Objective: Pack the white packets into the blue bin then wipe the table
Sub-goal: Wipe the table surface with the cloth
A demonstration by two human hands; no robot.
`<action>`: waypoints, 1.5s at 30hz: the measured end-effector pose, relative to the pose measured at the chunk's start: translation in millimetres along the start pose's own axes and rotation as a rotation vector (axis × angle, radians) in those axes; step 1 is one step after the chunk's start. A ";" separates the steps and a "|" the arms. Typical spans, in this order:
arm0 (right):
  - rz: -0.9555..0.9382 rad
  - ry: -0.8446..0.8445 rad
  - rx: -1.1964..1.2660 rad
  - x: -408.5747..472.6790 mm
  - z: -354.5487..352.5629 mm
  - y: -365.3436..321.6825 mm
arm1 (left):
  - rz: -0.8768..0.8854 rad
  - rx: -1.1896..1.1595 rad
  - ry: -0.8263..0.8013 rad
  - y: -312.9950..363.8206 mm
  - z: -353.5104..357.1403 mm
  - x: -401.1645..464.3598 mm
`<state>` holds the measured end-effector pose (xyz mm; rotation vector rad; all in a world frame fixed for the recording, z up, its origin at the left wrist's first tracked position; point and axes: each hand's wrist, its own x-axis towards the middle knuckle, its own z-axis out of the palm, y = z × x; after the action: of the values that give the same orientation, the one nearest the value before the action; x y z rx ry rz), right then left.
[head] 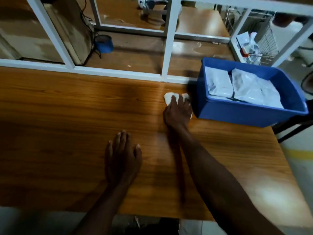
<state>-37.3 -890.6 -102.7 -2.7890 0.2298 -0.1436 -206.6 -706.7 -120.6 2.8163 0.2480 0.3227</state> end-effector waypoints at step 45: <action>0.238 0.082 -0.174 -270.7 -151.9 338.2 | 0.329 -0.032 -0.278 81.3 -16.1 -83.6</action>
<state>-370.1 -1206.7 -94.5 -2.9010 0.6186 -0.1876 -279.8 -795.8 -96.8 2.8203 -0.2805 0.0005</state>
